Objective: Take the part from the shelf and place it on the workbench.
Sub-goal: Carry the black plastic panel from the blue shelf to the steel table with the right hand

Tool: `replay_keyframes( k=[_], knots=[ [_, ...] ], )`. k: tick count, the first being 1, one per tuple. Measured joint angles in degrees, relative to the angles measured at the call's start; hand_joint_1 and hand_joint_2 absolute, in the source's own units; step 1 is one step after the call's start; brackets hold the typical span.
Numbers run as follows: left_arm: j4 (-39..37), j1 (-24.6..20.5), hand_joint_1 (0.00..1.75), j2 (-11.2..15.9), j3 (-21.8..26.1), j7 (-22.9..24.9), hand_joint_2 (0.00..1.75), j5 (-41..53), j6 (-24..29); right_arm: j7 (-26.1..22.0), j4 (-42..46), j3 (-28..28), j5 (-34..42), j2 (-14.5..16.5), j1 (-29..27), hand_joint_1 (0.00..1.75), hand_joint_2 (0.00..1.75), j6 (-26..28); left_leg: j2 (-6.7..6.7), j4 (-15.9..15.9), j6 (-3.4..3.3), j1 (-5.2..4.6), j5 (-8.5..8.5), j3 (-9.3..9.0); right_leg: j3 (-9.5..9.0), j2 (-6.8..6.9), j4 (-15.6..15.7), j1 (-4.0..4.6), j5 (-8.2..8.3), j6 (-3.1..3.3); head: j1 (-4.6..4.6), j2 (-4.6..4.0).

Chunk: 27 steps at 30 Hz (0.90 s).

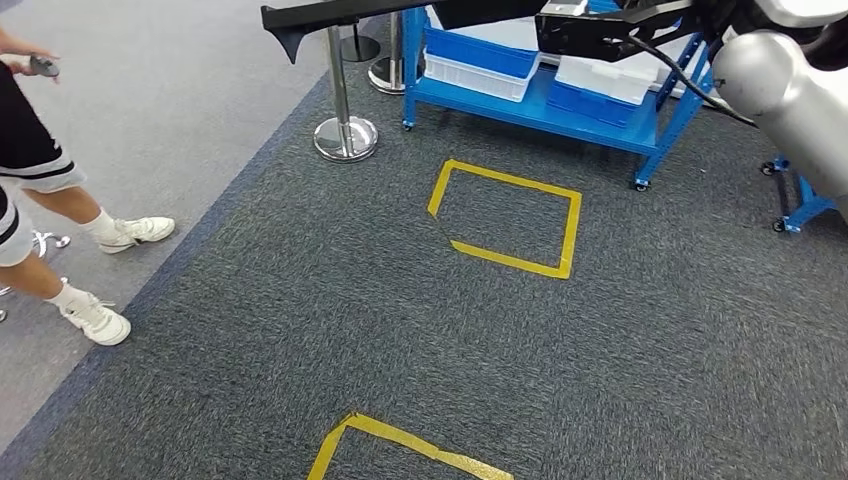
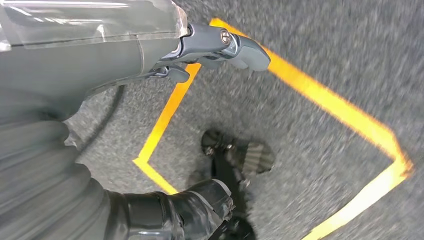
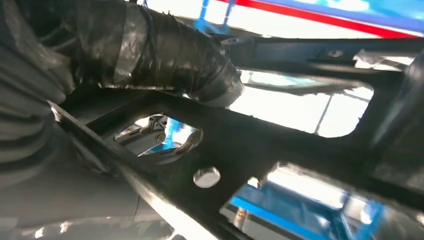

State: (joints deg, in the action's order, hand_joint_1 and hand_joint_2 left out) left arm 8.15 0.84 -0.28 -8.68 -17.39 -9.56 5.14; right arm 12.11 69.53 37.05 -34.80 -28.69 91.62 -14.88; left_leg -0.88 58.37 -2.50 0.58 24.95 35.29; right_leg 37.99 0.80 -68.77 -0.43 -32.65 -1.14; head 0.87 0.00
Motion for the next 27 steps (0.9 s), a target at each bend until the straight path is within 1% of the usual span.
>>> replay_keyframes(
  k=[1,2,3,4,5,6,7,8,9,10,11,12,13,14,15,16,17,18,19,20,21,22,23,24,26,27],
  knots=[
    [0.0,-0.1,0.00,0.0,0.0,0.0,1.75,0.0,0.0,0.0,0.0,0.0,0.0,-0.1,0.0,1.75,1.75,0.0,0.76,0.0,-0.07,0.01,-0.06,0.06,1.67,-0.54,-3.8,-0.04,-1.58,-0.11,0.01,0.00],
    [0.0,-0.1,0.00,0.0,0.0,-0.1,1.75,0.0,-0.1,0.0,0.0,0.0,0.0,-0.3,0.0,1.75,1.75,-0.1,1.59,0.1,-0.09,0.01,-0.09,0.07,2.84,-0.71,-6.4,-0.11,-2.24,-0.21,0.00,0.00],
    [0.0,-0.1,0.00,0.0,0.0,-0.1,1.75,0.0,-0.1,0.0,0.0,0.0,0.0,-0.4,0.0,1.75,1.75,-0.1,2.42,0.2,-0.08,0.02,-0.11,0.07,3.09,-0.77,-6.9,-0.22,-1.71,-0.27,0.01,0.00],
    [0.0,0.0,0.00,0.0,0.0,-0.1,1.75,0.0,-0.1,0.0,0.0,0.0,0.0,-0.4,0.0,1.75,1.75,-0.1,3.24,0.3,-0.03,0.05,-0.10,0.03,2.26,-0.87,-5.0,-0.37,-0.08,-0.28,0.01,0.00],
    [0.0,0.0,0.00,0.0,0.0,-0.1,1.75,0.0,-0.1,0.0,0.0,0.0,0.0,-0.5,0.1,1.75,1.75,-0.1,4.01,0.5,0.06,0.08,-0.05,-0.02,0.60,-1.41,-1.4,-0.60,2.22,-0.30,0.01,0.00],
    [0.0,0.1,0.00,0.0,0.0,-0.1,1.75,0.0,-0.1,0.0,0.1,0.0,0.0,-0.5,0.2,1.75,1.75,-0.1,4.71,0.6,0.22,0.15,-0.02,0.10,-1.13,-2.84,2.4,-0.92,3.99,-0.31,0.00,0.00],
    [0.0,0.0,0.00,0.0,0.0,-0.1,1.75,0.0,-0.1,0.0,0.1,0.0,0.0,-0.6,0.3,1.75,1.75,-0.1,5.39,0.9,0.50,0.18,-0.05,0.40,-2.45,-4.44,5.7,-1.15,5.25,-0.31,-0.02,0.00],
    [0.0,-0.1,0.00,0.0,0.0,-0.1,1.75,0.0,-0.1,0.0,0.1,0.0,0.0,-0.6,0.3,1.75,1.75,-0.1,6.07,1.1,0.89,0.30,-0.19,0.87,-3.08,-5.71,7.5,-1.24,5.73,-0.30,-0.03,0.00],
    [0.0,-0.1,0.00,0.0,0.0,-0.2,1.75,0.0,-0.1,0.0,0.2,0.0,0.0,-0.7,0.3,1.75,1.75,-0.1,6.80,1.1,1.31,0.46,-0.41,1.42,-3.14,-6.41,8.2,-1.20,5.56,-0.22,-0.03,0.00],
    [0.0,-0.1,0.00,0.0,0.0,-0.2,1.75,0.0,-0.1,0.1,0.2,0.1,0.0,-0.8,0.4,1.75,1.75,-0.1,7.61,1.1,1.80,0.53,-0.71,1.83,-3.06,-5.97,8.5,-1.05,5.67,-0.06,-0.03,0.00],
    [0.0,0.0,0.00,0.0,0.0,-0.2,1.75,0.0,-0.1,0.1,0.2,0.1,0.0,-0.9,0.4,1.75,1.75,-0.1,8.03,1.0,2.19,0.64,-0.84,2.17,-3.08,-5.14,8.6,-1.10,5.77,0.21,-0.02,0.00],
    [0.0,0.1,0.00,0.0,0.0,-0.2,1.75,0.0,-0.1,0.1,0.2,0.2,0.0,-0.9,0.4,1.75,1.75,-0.1,7.35,1.3,2.49,0.56,-0.61,2.48,-3.24,-4.38,9.0,-1.18,5.93,0.55,-0.07,0.00],
    [0.0,0.2,0.00,0.0,0.0,-0.2,1.75,0.0,-0.1,0.1,0.3,0.2,0.0,-0.9,0.4,1.75,1.75,-0.1,5.91,2.6,2.75,0.46,0.17,3.11,-3.42,-3.58,9.3,-1.25,6.11,0.94,-0.14,0.00],
    [0.0,0.2,0.00,0.0,0.0,-0.1,1.75,0.0,-0.1,0.1,0.3,0.3,0.1,-0.9,0.5,1.75,1.75,-0.1,4.01,5.1,2.90,0.42,1.62,4.26,-3.58,-2.82,9.5,-1.26,6.23,1.27,-0.20,0.00],
    [0.0,0.2,0.00,0.0,0.0,-0.1,1.75,0.0,0.0,0.1,0.3,0.3,0.1,-1.0,0.7,1.75,1.75,-0.1,2.28,8.6,3.05,0.42,3.39,5.83,-3.65,-2.06,9.6,-1.09,6.25,1.49,-0.25,0.00],
    [0.0,0.1,0.00,0.0,0.0,-0.1,1.75,0.0,0.0,0.1,0.3,0.3,0.2,-1.0,0.8,1.75,1.75,-0.1,1.47,12.5,3.16,0.51,5.07,7.60,-3.65,-1.27,9.5,-0.94,6.24,1.64,-0.27,0.00],
    [0.0,0.0,0.00,0.0,0.0,-0.1,1.75,-0.1,0.0,0.1,0.3,0.3,0.2,-1.0,0.8,1.75,1.75,-0.2,1.19,15.6,3.23,0.58,6.09,8.98,-3.65,-0.49,9.5,-0.81,6.21,1.68,-0.27,0.00],
    [0.0,0.0,0.00,0.0,0.0,-0.1,1.75,-0.1,0.0,0.1,0.3,0.4,0.2,-1.0,0.8,1.75,1.75,-0.3,1.13,16.8,3.25,0.62,6.10,9.43,-3.67,0.27,9.5,-0.72,6.18,1.70,-0.27,0.00],
    [0.0,0.0,0.00,0.0,0.0,-0.1,1.75,-0.1,0.0,0.1,0.4,0.4,0.3,-1.0,0.9,1.75,1.75,-0.3,1.03,15.7,3.19,0.61,5.15,8.79,-3.70,0.98,9.5,-0.63,6.14,1.71,-0.28,0.00],
    [0.0,0.0,0.00,0.0,0.0,-0.1,1.75,-0.1,0.0,0.1,0.4,0.4,0.4,-1.0,0.9,1.75,1.75,-0.4,0.70,12.6,3.03,0.58,3.46,7.03,-3.75,1.66,9.4,-0.55,6.07,1.68,-0.28,0.00],
    [0.0,0.1,0.00,0.0,0.0,-0.2,1.75,-0.1,0.0,0.1,0.5,0.5,0.5,-1.0,1.0,1.75,1.75,-0.5,-0.32,8.5,2.78,0.44,1.92,4.80,-3.81,2.33,9.4,-0.45,5.97,1.59,-0.28,0.00],
    [0.0,0.1,0.00,0.1,0.0,-0.2,1.75,-0.1,0.0,0.1,0.6,0.4,0.5,-1.1,1.1,1.75,1.75,-0.5,-1.32,4.8,2.49,0.16,0.81,2.82,-3.81,2.94,9.3,-0.27,5.83,1.43,-0.27,0.00],
    [0.0,0.0,0.00,0.1,0.0,-0.2,1.75,-0.1,0.0,0.1,0.7,0.4,0.6,-1.2,1.3,1.75,1.75,-0.6,-2.06,2.2,2.19,-0.12,0.20,1.50,-3.81,3.54,9.2,-0.09,5.74,1.23,-0.27,0.00],
    [0.0,0.0,0.00,0.1,0.0,-0.3,1.75,-0.1,0.0,0.2,0.7,0.5,0.7,-1.3,1.5,1.75,1.75,-0.8,-2.40,1.0,1.94,-0.38,0.14,1.00,-3.82,4.09,9.2,0.09,5.68,1.00,-0.25,0.00],
    [0.0,0.1,0.00,0.1,0.0,-0.3,1.75,-0.2,0.1,0.3,0.8,0.5,0.9,-1.4,1.7,1.75,1.75,-1.0,-1.24,0.7,1.44,-0.52,-0.13,1.08,-3.96,5.17,9.4,0.18,5.67,0.48,-0.24,0.00],
    [0.0,0.1,0.00,0.1,0.0,-0.3,1.75,-0.3,0.2,0.3,0.8,0.6,1.0,-1.4,1.7,1.75,1.75,-1.1,-0.65,0.5,1.13,-0.43,-0.35,1.05,-3.96,5.00,9.2,0.05,5.36,0.18,-0.23,0.00]
  ],
)
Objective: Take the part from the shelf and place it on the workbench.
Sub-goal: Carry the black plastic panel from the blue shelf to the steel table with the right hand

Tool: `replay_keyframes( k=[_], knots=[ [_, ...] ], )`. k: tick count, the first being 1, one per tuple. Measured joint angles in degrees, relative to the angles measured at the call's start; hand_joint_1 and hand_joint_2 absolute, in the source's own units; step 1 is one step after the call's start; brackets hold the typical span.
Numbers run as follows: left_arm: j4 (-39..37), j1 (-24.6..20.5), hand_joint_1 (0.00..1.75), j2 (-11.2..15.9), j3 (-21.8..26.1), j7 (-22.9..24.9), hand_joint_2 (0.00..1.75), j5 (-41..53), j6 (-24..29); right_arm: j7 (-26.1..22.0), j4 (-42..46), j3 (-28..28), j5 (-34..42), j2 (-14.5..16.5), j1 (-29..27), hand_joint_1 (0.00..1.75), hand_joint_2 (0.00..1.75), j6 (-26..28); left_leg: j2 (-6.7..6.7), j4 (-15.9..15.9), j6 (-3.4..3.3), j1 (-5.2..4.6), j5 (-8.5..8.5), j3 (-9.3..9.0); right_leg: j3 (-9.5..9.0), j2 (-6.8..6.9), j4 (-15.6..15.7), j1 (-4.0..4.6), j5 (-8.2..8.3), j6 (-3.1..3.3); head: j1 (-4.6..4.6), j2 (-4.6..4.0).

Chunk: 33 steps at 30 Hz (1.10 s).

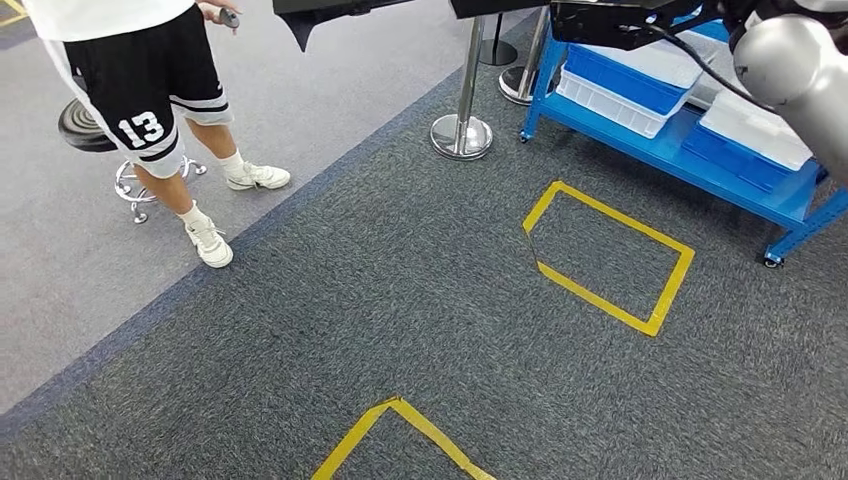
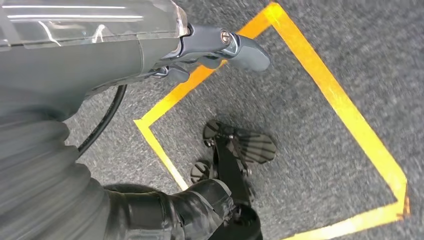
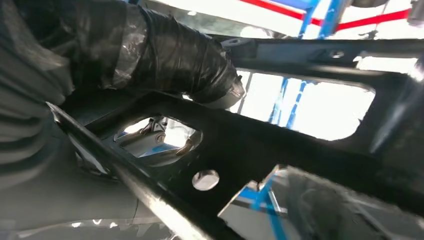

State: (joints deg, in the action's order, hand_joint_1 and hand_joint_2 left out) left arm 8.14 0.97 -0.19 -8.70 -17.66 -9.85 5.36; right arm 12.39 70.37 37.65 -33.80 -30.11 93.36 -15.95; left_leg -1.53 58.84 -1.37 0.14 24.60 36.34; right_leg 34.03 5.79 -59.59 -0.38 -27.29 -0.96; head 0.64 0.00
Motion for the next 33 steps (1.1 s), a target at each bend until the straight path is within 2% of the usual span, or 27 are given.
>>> replay_keyframes(
  k=[2,4,5,6,7,8,9,10,11,12,13,14,15,17,18,19,20,21,22,23,24,26,27,28,30,31,33],
  knots=[
    [0.0,0.0,0.00,0.0,0.0,0.0,1.75,-0.1,0.2,0.0,0.1,0.1,0.1,-0.1,0.1,1.75,1.75,0.0,1.07,-0.5,-0.64,0.21,-0.47,-0.09,1.15,-2.16,-2.9,-0.31,-2.26,-0.40,0.01,0.00],
    [0.0,0.0,0.00,0.0,0.0,0.0,1.75,-0.2,0.4,0.1,0.2,0.1,0.2,-0.4,0.3,1.75,1.75,0.0,2.24,-0.6,-0.95,0.25,-0.70,-0.01,4.20,-4.83,-9.9,-0.38,-6.04,-0.50,0.01,0.00],
    [0.0,-0.1,0.00,0.0,0.0,0.0,1.75,-0.3,0.4,0.2,0.3,0.2,0.3,-0.6,0.4,1.75,1.75,-0.1,2.94,-0.6,-1.02,0.22,-0.74,0.02,5.76,-5.40,-13.2,-0.37,-7.27,-0.52,0.00,0.00],
    [0.0,-0.1,0.00,0.0,0.0,0.0,1.75,-0.3,0.4,0.4,0.3,0.2,0.3,-0.7,0.3,1.75,1.75,-0.1,3.65,-0.5,-1.04,0.17,-0.75,0.03,6.70,-5.68,-15.1,-0.35,-7.48,-0.52,0.00,0.00],
    [0.0,-0.1,0.00,0.0,0.0,0.0,1.75,-0.3,0.5,0.4,0.3,0.3,0.4,-0.8,0.3,1.75,1.75,-0.1,4.37,-0.4,-1.05,0.13,-0.76,0.01,6.65,-5.84,-14.8,-0.36,-6.52,-0.45,0.00,0.00],
    [0.0,-0.1,0.00,0.0,0.0,0.0,1.75,-0.3,0.5,0.5,0.3,0.3,0.5,-0.8,0.3,1.75,1.75,-0.1,5.11,-0.3,-1.03,0.11,-0.74,-0.03,5.60,-6.12,-12.4,-0.37,-4.64,-0.32,0.00,0.00],
    [0.0,0.0,0.00,0.0,0.0,0.0,1.75,-0.3,0.6,0.5,0.4,0.3,0.6,-0.9,0.3,1.75,1.75,-0.1,5.81,-0.2,-0.98,0.11,-0.72,-0.04,3.91,-6.96,-8.5,-0.40,-2.50,-0.12,0.00,0.00],
    [0.0,-0.1,0.00,0.0,0.0,0.0,1.75,-0.3,0.6,0.5,0.4,0.3,0.8,-1.0,0.4,1.75,1.75,-0.1,6.49,0.0,-0.87,0.07,-0.73,0.10,2.25,-8.42,-4.8,-0.47,-0.92,0.09,-0.02,0.00],
    [0.0,-0.1,0.00,-0.1,0.0,0.1,1.75,-0.4,0.6,0.5,0.5,0.3,0.9,-1.0,0.5,1.75,1.75,-0.1,7.15,0.1,-0.66,0.14,-0.81,0.37,1.05,-9.63,-2.1,-0.49,0.02,0.26,-0.01,0.00],
    [0.0,-0.1,0.00,-0.1,0.0,0.1,1.75,-0.4,0.6,0.6,0.5,0.3,0.9,-1.1,0.5,1.75,1.75,-0.1,7.79,0.2,-0.38,0.27,-0.96,0.71,0.45,-10.49,-0.6,-0.45,0.31,0.40,-0.02,0.00],
    [0.0,-0.1,0.00,-0.1,0.0,0.1,1.75,-0.4,0.7,0.6,0.6,0.3,0.9,-1.1,0.6,1.75,1.75,-0.1,8.48,0.2,-0.01,0.45,-1.19,1.06,0.32,-10.59,-0.3,-0.34,0.19,0.50,-0.02,0.00],
    [0.0,-0.1,0.00,-0.1,0.0,0.1,1.75,-0.4,0.7,0.6,0.6,0.4,0.9,-1.2,0.6,1.75,1.75,-0.1,9.18,0.1,0.38,0.54,-1.41,1.29,0.26,-9.85,0.0,-0.35,0.30,0.68,0.00,0.00],
    [0.0,0.0,0.00,-0.1,0.0,0.1,1.75,-0.4,0.8,0.7,0.7,0.4,0.9,-1.1,0.6,1.75,1.75,-0.1,8.98,0.2,0.69,0.53,-1.40,1.47,0.08,-9.04,0.3,-0.43,0.46,0.93,-0.01,0.00],
    [0.0,0.2,0.00,-0.1,0.0,0.2,1.75,-0.5,0.9,0.7,0.8,0.5,0.9,-1.0,0.7,1.75,1.75,-0.1,6.07,2.5,1.22,0.28,0.17,2.70,-0.44,-7.40,1.1,-0.67,0.80,1.57,-0.15,0.00],
    [0.0,0.1,0.00,-0.1,0.0,0.3,1.75,-0.6,0.9,0.7,0.9,0.5,0.9,-1.0,0.8,1.75,1.75,-0.1,4.05,5.5,1.40,0.35,1.80,4.06,-0.61,-6.56,1.2,-0.60,0.86,1.82,-0.22,0.00],
    [0.0,0.1,0.00,-0.1,0.0,0.4,1.75,-0.7,0.9,0.7,0.9,0.5,1.0,-1.0,0.9,1.75,1.75,-0.1,2.70,9.3,1.64,0.48,3.59,5.80,-0.66,-5.78,1.2,-0.51,0.82,2.00,-0.29,0.00],
    [0.0,0.0,0.00,-0.1,0.0,0.5,1.75,-0.8,0.9,0.7,0.9,0.5,1.0,-1.0,0.9,1.75,1.75,-0.1,2.16,12.9,1.84,0.70,4.99,7.48,-0.66,-4.95,1.2,-0.44,0.75,2.11,-0.29,0.00],
    [0.0,-0.1,0.00,-0.1,0.0,0.6,1.75,-0.8,1.0,0.7,0.9,0.6,1.0,-1.0,0.9,1.75,1.75,-0.1,1.94,15.3,2.01,0.88,5.63,8.54,-0.66,-4.16,1.1,-0.39,0.65,2.13,-0.29,0.00],
    [0.0,-0.1,0.00,-0.1,0.0,0.6,1.75,-0.8,1.0,0.7,0.9,0.6,1.0,-1.0,0.8,1.75,1.75,-0.1,1.79,15.4,2.15,1.01,5.20,8.47,-0.67,-3.41,1.0,-0.38,0.54,2.09,-0.29,0.00],
    [0.0,0.0,0.00,-0.1,0.0,0.7,1.75,-0.8,1.0,0.7,0.9,0.7,1.1,-1.0,0.8,1.75,1.75,-0.1,1.53,13.3,2.21,1.08,3.88,7.24,-0.73,-2.70,0.8,-0.38,0.40,1.98,-0.30,0.00],
    [0.0,0.0,0.00,-0.1,-0.1,0.7,1.75,-0.8,1.0,0.7,0.9,0.7,1.1,-1.0,0.8,1.75,1.75,-0.1,0.81,9.5,2.18,1.10,2.11,5.02,-0.84,-2.01,0.7,-0.39,0.21,1.79,-0.31,0.00],
    [0.0,0.0,0.00,-0.1,-0.1,0.7,1.75,-0.8,1.0,0.7,0.9,0.7,1.1,-1.1,0.9,1.75,1.75,-0.1,-1.07,2.5,1.76,0.65,0.06,1.13,-0.94,-0.78,0.5,-0.15,-0.16,1.30,-0.27,0.00],
    [0.0,-0.1,0.00,-0.1,-0.1,0.7,1.75,-0.8,1.0,0.7,0.9,0.7,1.1,-1.3,0.9,1.75,1.75,-0.1,-1.52,0.8,1.44,0.40,-0.22,0.29,-0.96,-0.25,0.4,0.01,-0.28,1.02,-0.25,0.00],
    [0.0,-0.1,0.00,-0.1,0.0,0.7,1.75,-0.8,1.0,0.7,0.9,0.7,1.1,-1.4,0.9,1.75,1.75,-0.1,-1.33,0.4,1.11,0.13,-0.09,0.25,-0.96,0.26,0.5,0.16,-0.32,0.75,-0.23,0.00],
    [0.0,0.0,0.00,-0.1,-0.1,0.8,1.75,-0.8,1.0,0.7,0.9,0.8,1.1,-1.6,0.9,1.75,1.75,-0.1,0.05,0.0,0.43,0.16,-0.47,0.37,-1.07,1.04,0.5,0.05,-0.51,0.14,-0.23,0.00],
    [0.0,0.1,0.00,-0.1,-0.1,0.8,1.75,-0.8,1.0,0.7,0.9,0.8,1.2,-1.6,0.8,1.75,1.75,-0.1,0.67,-0.3,0.08,0.22,-0.66,0.26,-0.93,0.32,0.0,-0.14,-1.11,-0.12,-0.23,0.00],
    [0.0,0.1,0.00,-0.2,-0.1,0.8,1.75,-0.8,1.0,0.7,0.9,0.8,1.2,-2.0,0.8,1.75,1.75,-0.1,1.83,-0.7,-0.55,0.41,-0.99,0.03,0.87,-2.72,-4.2,-0.47,-3.95,-0.40,-0.21,0.00]
  ],
)
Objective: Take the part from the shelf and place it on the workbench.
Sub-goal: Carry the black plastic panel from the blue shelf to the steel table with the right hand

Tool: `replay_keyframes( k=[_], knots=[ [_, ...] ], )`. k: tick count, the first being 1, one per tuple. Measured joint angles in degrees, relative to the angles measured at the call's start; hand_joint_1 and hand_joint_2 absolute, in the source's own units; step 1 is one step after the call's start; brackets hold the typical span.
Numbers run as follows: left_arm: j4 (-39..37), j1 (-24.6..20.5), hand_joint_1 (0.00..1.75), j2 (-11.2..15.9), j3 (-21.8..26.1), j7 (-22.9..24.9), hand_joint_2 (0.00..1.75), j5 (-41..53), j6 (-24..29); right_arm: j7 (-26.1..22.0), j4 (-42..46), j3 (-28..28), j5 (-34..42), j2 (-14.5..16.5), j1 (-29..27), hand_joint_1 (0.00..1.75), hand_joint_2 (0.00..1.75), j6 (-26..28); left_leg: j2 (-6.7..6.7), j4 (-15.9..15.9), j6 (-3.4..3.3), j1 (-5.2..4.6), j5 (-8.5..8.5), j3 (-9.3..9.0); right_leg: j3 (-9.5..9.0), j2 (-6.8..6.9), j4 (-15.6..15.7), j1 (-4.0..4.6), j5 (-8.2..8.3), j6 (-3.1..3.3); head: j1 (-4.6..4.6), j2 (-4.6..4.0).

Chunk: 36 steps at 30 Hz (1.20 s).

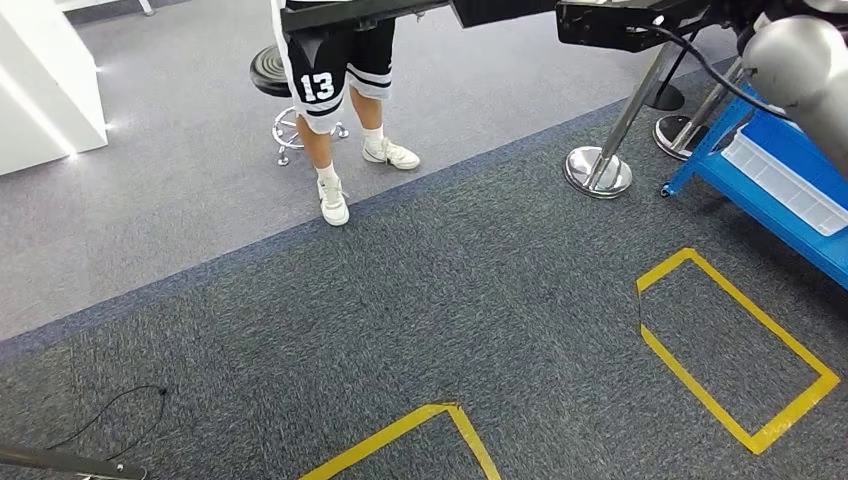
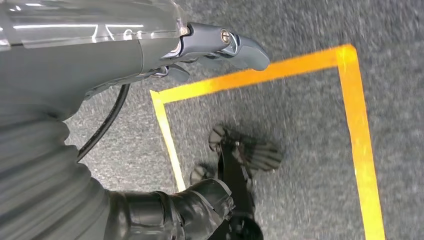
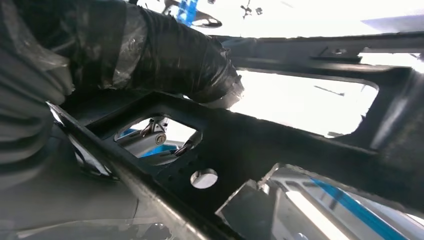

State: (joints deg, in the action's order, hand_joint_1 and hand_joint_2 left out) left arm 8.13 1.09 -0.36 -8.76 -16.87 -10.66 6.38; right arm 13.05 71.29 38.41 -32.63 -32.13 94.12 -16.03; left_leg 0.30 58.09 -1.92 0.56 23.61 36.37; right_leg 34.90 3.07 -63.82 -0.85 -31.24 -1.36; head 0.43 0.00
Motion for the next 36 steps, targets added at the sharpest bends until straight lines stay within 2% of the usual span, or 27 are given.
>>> replay_keyframes(
  k=[1,2,3,4,5,6,8,10,12,13,14,15,16,17,19,20,21,23,25,27,28,30,31,33,34,35,36],
  knots=[
    [0.0,0.0,0.00,0.0,0.0,0.0,1.75,0.0,0.0,0.0,0.0,0.0,0.0,-0.2,0.0,1.75,1.75,0.0,0.61,0.0,-0.20,-0.05,-0.06,0.02,1.70,-1.66,-3.7,-0.01,-1.88,-0.02,0.01,0.00],
    [0.0,-0.1,0.00,0.0,0.0,0.0,1.75,0.0,0.0,0.0,0.0,0.0,0.0,-0.4,-0.1,1.75,1.75,0.0,1.30,0.0,-0.33,-0.11,-0.07,0.05,3.63,-2.52,-7.6,0.02,-3.43,-0.04,0.01,0.00],
    [0.0,-0.1,0.00,0.0,0.0,0.0,1.75,-0.1,0.0,0.0,0.0,0.0,0.0,-0.6,-0.3,1.75,1.75,0.0,2.05,0.1,-0.39,-0.17,-0.08,0.06,5.16,-2.93,-10.5,0.07,-4.19,-0.05,0.01,0.00],
    [0.0,-0.2,0.00,0.0,0.0,0.0,1.75,-0.1,0.0,0.1,0.0,0.0,0.0,-0.7,-0.5,1.75,1.75,0.0,2.85,0.2,-0.43,-0.23,-0.07,0.06,5.86,-3.09,-11.5,0.09,-3.81,0.00,0.00,0.00],
    [0.0,-0.1,0.00,0.0,0.0,0.0,1.75,-0.2,-0.1,0.1,0.0,0.0,0.0,-0.7,-0.7,1.75,1.75,0.0,3.67,0.3,-0.42,-0.27,-0.06,0.04,5.47,-3.27,-10.2,0.08,-2.27,0.12,-0.01,0.00],
    [0.0,-0.1,0.00,0.0,0.0,0.0,1.75,-0.3,-0.1,0.2,0.0,0.0,-0.1,-0.7,-0.8,1.75,1.75,0.1,4.44,0.4,-0.39,-0.28,-0.03,0.02,4.09,-3.77,-6.8,0.05,0.01,0.30,-0.01,0.00],
    [0.0,-0.2,0.00,0.0,0.0,0.0,1.75,-0.6,-0.1,0.4,0.1,0.1,-0.2,-0.6,-0.8,1.75,1.75,0.2,5.87,0.8,-0.21,-0.24,-0.01,0.29,0.85,-6.70,0.7,-0.16,3.46,0.70,-0.01,0.00],
    [0.0,-0.3,0.00,0.0,0.0,0.0,1.75,-0.7,-0.1,0.7,0.1,0.1,-0.3,-0.3,-0.8,1.75,1.75,0.3,7.21,0.9,0.33,0.00,-0.29,1.00,-0.43,-8.59,3.8,-0.15,4.15,0.94,-0.01,0.00],
    [0.0,-0.2,0.00,0.1,0.0,-0.1,1.75,-0.7,-0.1,0.9,0.2,0.2,-0.4,0.0,-0.9,1.75,1.75,0.3,8.77,0.7,1.13,0.21,-0.77,1.56,-0.59,-7.30,4.2,-0.15,4.35,1.28,-0.03,0.00],
    [0.0,-0.1,0.00,0.1,0.0,-0.1,1.75,-0.7,-0.1,0.9,0.3,0.3,-0.4,0.2,-0.9,1.75,1.75,0.3,8.57,0.9,1.46,0.08,-0.65,1.78,-0.86,-6.38,4.6,-0.24,4.51,1.58,-0.03,0.00],
    [0.0,0.0,0.00,0.1,0.0,0.0,1.75,-0.7,0.0,0.9,0.3,0.3,-0.4,0.4,-0.9,1.75,1.75,0.3,7.21,1.9,1.72,-0.10,0.05,2.30,-1.19,-5.43,5.1,-0.36,4.69,1.92,-0.17,0.00],
    [0.0,0.0,0.00,0.1,0.0,0.0,1.75,-0.7,0.0,0.9,0.4,0.3,-0.4,0.4,-0.9,1.75,1.75,0.3,5.14,4.2,1.91,-0.28,1.38,3.33,-1.50,-4.47,5.4,-0.41,4.82,2.22,-0.28,0.00],
    [0.0,0.0,0.00,0.0,0.0,0.0,1.75,-0.8,0.0,1.0,0.4,0.3,-0.3,0.5,-0.9,1.75,1.75,0.3,2.70,7.6,2.06,-0.31,3.18,4.90,-1.67,-3.54,5.5,-0.18,4.83,2.43,-0.40,0.00],
    [0.0,0.0,0.00,0.0,0.0,0.0,1.75,-0.8,0.0,1.0,0.4,0.3,-0.3,0.5,-0.9,1.75,1.75,0.3,1.06,11.6,2.18,-0.18,4.99,6.78,-1.70,-2.66,5.5,-0.01,4.77,2.58,-0.53,0.00],
    [0.0,-0.1,0.00,0.0,0.0,0.0,1.75,-0.8,0.0,1.0,0.4,0.4,-0.3,0.5,-0.9,1.75,1.75,0.3,0.03,16.6,2.36,0.12,6.46,9.11,-1.69,-0.91,5.3,0.21,4.56,2.65,-0.54,0.00],
    [0.0,-0.1,0.00,0.0,0.0,0.0,1.75,-0.8,0.0,1.0,0.5,0.4,-0.3,0.5,-0.9,1.75,1.75,0.3,-0.12,16.0,2.40,0.23,5.71,8.66,-1.71,-0.11,5.2,0.25,4.43,2.61,-0.53,0.00],
    [0.0,-0.1,0.00,0.0,0.0,0.0,1.75,-0.8,0.0,1.0,0.5,0.4,-0.3,0.5,-0.9,1.75,1.75,0.3,-0.46,13.2,2.40,0.28,4.18,7.00,-1.80,0.62,5.1,0.26,4.27,2.52,-0.54,0.00],
    [0.0,-0.1,0.00,0.0,0.0,0.0,1.75,-0.8,0.0,1.0,0.6,0.4,-0.3,0.4,-0.8,1.75,1.75,0.3,-2.62,5.2,2.17,0.00,1.38,2.46,-1.99,1.96,4.9,0.43,3.88,2.13,-0.54,0.00],
    [0.0,-0.1,0.00,0.0,0.0,0.0,1.75,-0.8,-0.1,1.0,0.6,0.4,-0.3,0.3,-0.7,1.75,1.75,0.3,-3.86,1.0,1.57,-0.54,0.53,0.29,-2.04,3.07,4.8,0.70,3.61,1.63,-0.47,0.00],
    [0.0,-0.1,0.00,0.0,0.0,-0.1,1.75,-0.8,-0.1,0.9,0.6,0.4,-0.3,0.1,-0.7,1.75,1.75,0.3,-2.72,0.6,0.81,-0.84,0.35,0.37,-2.11,4.06,4.9,0.67,3.56,1.06,-0.43,0.00],
    [0.0,0.0,0.00,0.1,0.0,-0.1,1.75,-0.8,-0.1,0.8,0.7,0.4,-0.3,0.0,-0.8,1.75,1.75,0.2,-2.11,0.4,0.45,-0.83,0.18,0.30,-2.10,3.61,4.7,0.48,3.28,0.76,-0.43,0.00],
    [0.0,0.1,0.00,0.1,0.0,-0.1,1.75,-0.8,-0.1,0.6,0.8,0.4,-0.3,-0.2,-0.7,1.75,1.75,0.1,-0.93,-0.2,-0.24,-0.63,-0.15,0.02,-0.90,0.63,1.8,0.10,1.17,0.39,-0.40,0.00],
    [0.0,0.1,0.00,0.1,0.0,-0.1,1.75,-0.8,-0.1,0.6,0.8,0.4,-0.3,-0.5,-0.7,1.75,1.75,0.0,-0.31,-0.3,-0.44,-0.58,-0.21,-0.06,0.61,-1.27,-1.5,0.00,-0.62,0.31,-0.39,0.00],
    [0.0,-0.1,0.00,0.1,0.0,-0.1,1.75,-0.8,-0.1,0.5,0.8,0.4,-0.3,-0.8,-0.7,1.75,1.75,0.0,1.13,-0.2,-0.65,-0.67,-0.21,-0.06,4.50,-2.86,-9.1,0.05,-3.67,0.24,-0.40,0.00],
    [0.0,-0.1,0.00,0.1,0.0,-0.1,1.75,-0.8,-0.2,0.5,0.8,0.4,-0.3,-0.8,-0.8,1.75,1.75,-0.1,1.94,-0.1,-0.68,-0.75,-0.18,-0.07,5.87,-3.03,-11.4,0.09,-3.97,0.26,-0.40,0.00],
    [0.0,-0.1,0.00,0.1,0.0,-0.2,1.75,-0.8,-0.2,0.5,0.8,0.4,-0.3,-0.9,-0.8,1.75,1.75,-0.1,2.77,0.1,-0.71,-0.83,-0.15,-0.08,6.23,-3.15,-11.4,0.11,-3.04,0.39,-0.40,0.00],
    [0.0,-0.1,0.00,0.1,0.0,-0.2,1.75,-0.9,-0.2,0.5,0.8,0.4,-0.3,-0.9,-0.8,1.75,1.75,-0.2,3.59,0.2,-0.73,-0.88,-0.10,-0.13,5.52,-3.43,-9.3,0.12,-1.14,0.60,-0.40,0.00]
  ],
)
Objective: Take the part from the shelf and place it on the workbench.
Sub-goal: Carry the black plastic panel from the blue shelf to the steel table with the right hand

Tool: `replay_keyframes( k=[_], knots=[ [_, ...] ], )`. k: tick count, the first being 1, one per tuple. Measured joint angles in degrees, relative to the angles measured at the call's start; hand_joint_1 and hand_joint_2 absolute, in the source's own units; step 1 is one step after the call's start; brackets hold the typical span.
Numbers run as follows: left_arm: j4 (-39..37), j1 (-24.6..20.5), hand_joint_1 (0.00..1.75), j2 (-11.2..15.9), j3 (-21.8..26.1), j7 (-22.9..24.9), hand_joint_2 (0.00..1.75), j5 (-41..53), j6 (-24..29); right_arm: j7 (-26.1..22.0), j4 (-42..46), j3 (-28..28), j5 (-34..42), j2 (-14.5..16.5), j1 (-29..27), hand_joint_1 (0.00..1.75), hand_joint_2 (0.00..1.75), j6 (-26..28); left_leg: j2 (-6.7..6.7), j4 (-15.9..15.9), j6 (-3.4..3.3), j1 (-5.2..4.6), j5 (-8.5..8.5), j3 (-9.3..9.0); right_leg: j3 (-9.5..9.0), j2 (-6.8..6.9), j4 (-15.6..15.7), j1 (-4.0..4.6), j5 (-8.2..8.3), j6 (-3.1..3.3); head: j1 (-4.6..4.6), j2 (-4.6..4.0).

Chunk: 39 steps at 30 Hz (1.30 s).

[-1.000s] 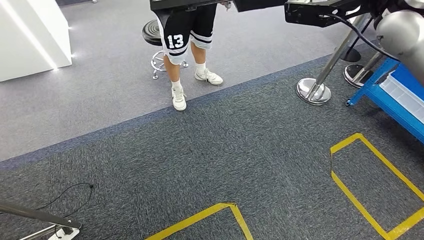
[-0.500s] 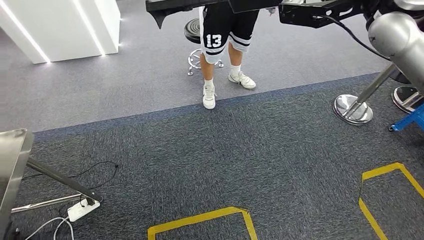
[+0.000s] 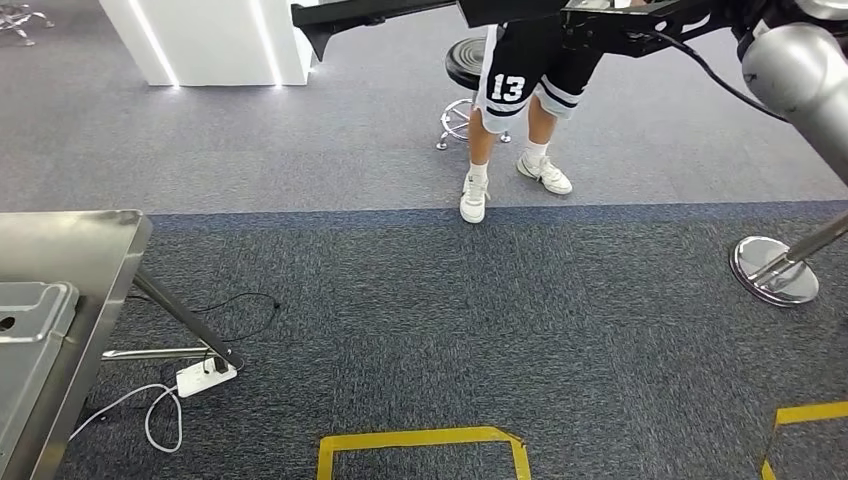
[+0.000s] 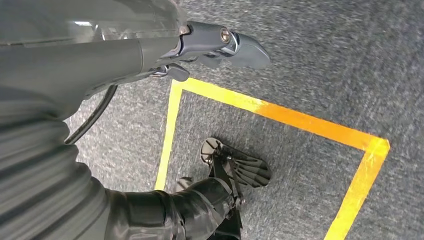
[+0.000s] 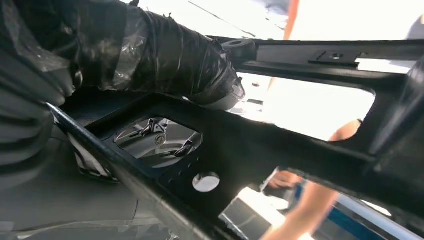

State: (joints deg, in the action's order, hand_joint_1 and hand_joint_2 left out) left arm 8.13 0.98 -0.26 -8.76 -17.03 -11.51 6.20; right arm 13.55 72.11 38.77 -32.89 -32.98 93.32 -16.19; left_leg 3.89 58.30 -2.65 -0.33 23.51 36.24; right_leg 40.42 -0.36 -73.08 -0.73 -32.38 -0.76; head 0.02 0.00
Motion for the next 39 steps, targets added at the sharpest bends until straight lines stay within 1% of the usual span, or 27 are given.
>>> replay_keyframes(
  k=[1,2,4,5,7,8,9,11,13,14,15,16,18,20,22,24,26,28,29,30,31,33,35,36,37,38,39],
  knots=[
    [0.0,0.0,0.00,0.0,0.0,0.0,1.75,0.0,0.0,0.0,0.0,0.0,0.0,0.0,0.0,1.75,1.75,0.0,0.82,0.1,0.02,-0.02,0.06,-0.05,-1.52,-0.79,3.8,0.00,2.43,0.27,0.00,0.00],
    [0.0,0.0,0.00,0.0,0.0,0.0,1.75,0.0,0.0,0.0,0.0,0.0,-0.1,0.0,0.0,1.75,1.75,-0.1,1.60,0.3,0.09,-0.05,0.11,0.02,-3.17,-2.36,7.7,-0.04,4.31,0.57,-0.02,0.00],
    [0.0,-0.1,0.00,-0.1,0.0,0.0,1.75,0.0,0.0,0.0,0.0,0.0,-0.2,0.0,0.1,1.75,1.75,-0.2,3.08,0.5,0.45,0.18,0.01,0.49,-5.26,-4.62,12.6,0.02,6.03,0.93,-0.03,0.00],
    [0.0,-0.1,0.00,-0.1,0.0,0.0,1.75,-0.1,-0.1,0.0,0.0,0.1,-0.3,0.0,0.1,1.75,1.75,-0.2,3.83,0.5,0.75,0.40,-0.16,0.84,-5.52,-4.85,13.2,0.14,5.92,1.02,-0.04,0.00],
    [0.0,0.0,0.00,-0.1,0.0,0.1,1.75,-0.2,-0.1,0.0,0.1,0.4,-0.5,0.3,0.1,1.75,1.75,-0.3,4.81,0.4,1.42,0.70,-0.41,1.34,-5.86,-3.15,13.8,0.23,6.19,1.29,-0.04,0.00],
    [0.0,0.1,0.00,-0.1,0.0,0.1,1.75,-0.2,-0.1,0.0,0.1,0.5,-0.5,0.4,0.1,1.75,1.75,-0.3,3.75,1.0,1.74,0.58,-0.02,1.70,-6.19,-2.26,14.3,0.15,6.38,1.56,-0.07,0.00],
    [0.0,0.2,0.00,0.0,0.0,0.1,1.75,-0.2,-0.1,0.0,0.1,0.6,-0.6,0.6,0.1,1.75,1.75,-0.3,1.94,2.5,2.05,0.45,0.98,2.47,-6.52,-1.31,14.8,0.07,6.56,1.83,-0.09,0.00],
    [0.0,0.1,0.00,0.0,0.0,0.2,1.75,-0.3,-0.1,0.1,0.1,0.7,-0.8,0.7,0.2,1.75,1.75,-0.3,-2.21,8.8,2.62,0.51,4.33,5.50,-6.94,0.51,15.2,0.20,6.62,2.25,-0.14,0.00],
    [0.0,0.0,0.00,0.0,0.0,0.4,1.75,-0.3,-0.1,0.2,0.1,0.9,-0.8,0.8,0.3,1.75,1.75,-0.3,-3.40,15.1,3.09,1.03,6.61,8.66,-7.07,2.29,15.2,0.38,6.41,2.35,-0.16,0.00],
    [0.0,0.0,0.00,0.0,0.0,0.4,1.75,-0.4,0.0,0.2,0.1,1.0,-0.9,0.9,0.3,1.75,1.75,-0.3,-3.54,15.9,3.29,1.26,6.40,9.05,-7.14,3.13,15.2,0.41,6.29,2.29,-0.16,0.00],
    [0.0,0.0,0.00,0.0,0.0,0.5,1.75,-0.4,0.0,0.2,0.1,1.1,-0.9,1.0,0.3,1.75,1.75,-0.3,-3.75,14.4,3.45,1.42,5.17,8.21,-7.23,3.87,15.1,0.40,6.14,2.17,-0.17,0.00],
    [0.0,0.0,0.00,0.0,0.0,0.6,1.75,-0.5,0.1,0.2,0.1,1.1,-0.9,1.0,0.3,1.75,1.75,-0.3,-4.30,10.9,3.57,1.53,3.32,6.32,-7.36,4.59,14.9,0.38,5.91,1.99,-0.16,0.00],
    [0.0,0.0,0.00,0.0,0.0,0.7,1.75,-0.5,0.2,0.2,0.1,1.1,-0.9,1.0,0.3,1.75,1.75,-0.3,-6.40,3.7,3.37,1.31,0.84,2.35,-7.45,5.84,14.5,0.59,5.31,1.43,-0.10,0.00],
    [0.0,0.0,0.00,0.0,0.0,0.8,1.75,-0.6,0.4,0.2,0.1,1.1,-0.9,1.0,0.3,1.75,1.75,-0.2,-7.16,0.9,2.66,0.86,0.44,1.00,-7.42,6.85,14.1,0.88,4.90,0.87,0.03,0.00],
    [0.0,0.0,0.00,0.0,0.0,0.8,1.75,-0.6,0.6,0.3,0.0,1.1,-0.8,1.0,0.1,1.75,1.75,-0.2,-5.85,0.7,1.89,0.69,0.23,1.04,-7.54,7.47,14.1,0.69,4.61,0.30,0.13,0.00],
    [0.0,0.1,0.00,0.0,0.0,0.9,1.75,-0.7,0.7,0.2,0.0,1.1,-0.8,1.0,-0.1,1.75,1.75,-0.2,-4.66,0.3,1.18,0.77,0.06,0.80,-6.94,5.15,12.2,0.15,3.05,-0.20,0.16,0.00],
    [0.0,0.0,0.00,0.0,0.0,0.9,1.75,-0.7,0.7,0.2,0.0,1.1,-0.8,0.7,-0.3,1.75,1.75,-0.2,-3.48,0.2,0.62,0.82,-0.02,0.64,-4.03,1.65,6.0,-0.11,-0.26,-0.33,0.17,0.00],
    [0.0,-0.1,0.00,0.0,0.0,0.9,1.75,-0.8,0.8,0.3,0.0,1.1,-0.8,0.3,-0.6,1.75,1.75,-0.1,-2.04,0.2,0.36,0.68,0.00,0.60,-0.15,0.52,-1.3,-0.05,-2.70,-0.31,0.17,0.00],
    [0.0,-0.1,0.00,0.0,0.0,0.9,1.75,-0.9,0.8,0.3,0.0,1.1,-0.8,0.2,-0.9,1.75,1.75,-0.1,-1.21,0.3,0.31,0.59,0.01,0.54,0.91,0.37,-2.7,-0.03,-2.52,-0.23,0.17,0.00],
    [0.0,-0.1,0.00,0.0,0.0,0.9,1.75,-0.9,0.8,0.3,0.0,1.1,-0.8,0.0,-1.2,1.75,1.75,-0.1,-0.37,0.3,0.30,0.52,0.03,0.43,0.88,0.21,-1.9,-0.03,-1.17,-0.06,0.17,0.00],
    [0.0,-0.1,0.00,0.0,0.0,0.9,1.75,-1.0,0.9,0.3,0.0,1.1,-0.9,0.0,-1.4,1.75,1.75,-0.1,0.47,0.4,0.31,0.47,0.05,0.30,-0.22,-0.24,1.1,-0.03,1.09,0.18,0.17,0.00],
    [0.0,-0.1,0.00,-0.1,0.0,0.9,1.75,-1.0,0.9,0.3,0.0,1.1,-0.9,-0.1,-1.5,1.75,1.75,0.0,1.96,0.6,0.44,0.49,0.08,0.38,-3.34,-3.40,9.1,-0.17,5.15,0.66,0.17,0.00],
    [0.0,-0.2,0.00,-0.2,0.0,0.9,1.75,-1.0,0.9,0.3,0.0,1.1,-0.9,-0.2,-1.5,1.75,1.75,0.0,3.44,0.7,0.90,0.81,-0.10,1.01,-4.87,-5.75,12.9,-0.15,6.36,0.84,0.17,0.00],
    [0.0,-0.2,0.00,-0.2,-0.1,0.9,1.75,-1.0,1.0,0.3,0.0,1.1,-0.9,-0.3,-1.6,1.75,1.75,0.1,4.29,0.6,1.28,0.99,-0.31,1.32,-5.07,-5.55,13.2,-0.07,6.31,0.90,0.16,0.00],
    [0.0,-0.1,0.00,-0.1,-0.1,0.9,1.75,-1.1,1.0,0.4,0.0,1.1,-0.9,-0.3,-1.6,1.75,1.75,0.1,5.21,0.4,1.71,1.07,-0.51,1.47,-5.22,-4.60,13.5,-0.09,6.39,1.05,0.14,0.00],
    [0.0,0.1,0.00,-0.1,-0.1,0.9,1.75,-1.1,1.0,0.3,0.0,1.1,-0.9,-0.3,-1.7,1.75,1.75,0.1,5.08,0.5,2.05,0.96,-0.41,1.62,-5.55,-3.65,14.0,-0.17,6.53,1.26,0.14,0.00],
    [0.0,0.2,0.00,-0.1,-0.1,0.9,1.75,-1.1,1.0,0.3,0.0,1.1,-1.0,-0.3,-1.7,1.75,1.75,0.1,3.92,1.2,2.33,0.76,0.17,2.00,-5.95,-2.68,14.5,-0.29,6.73,1.53,0.04,0.00]
  ],
)
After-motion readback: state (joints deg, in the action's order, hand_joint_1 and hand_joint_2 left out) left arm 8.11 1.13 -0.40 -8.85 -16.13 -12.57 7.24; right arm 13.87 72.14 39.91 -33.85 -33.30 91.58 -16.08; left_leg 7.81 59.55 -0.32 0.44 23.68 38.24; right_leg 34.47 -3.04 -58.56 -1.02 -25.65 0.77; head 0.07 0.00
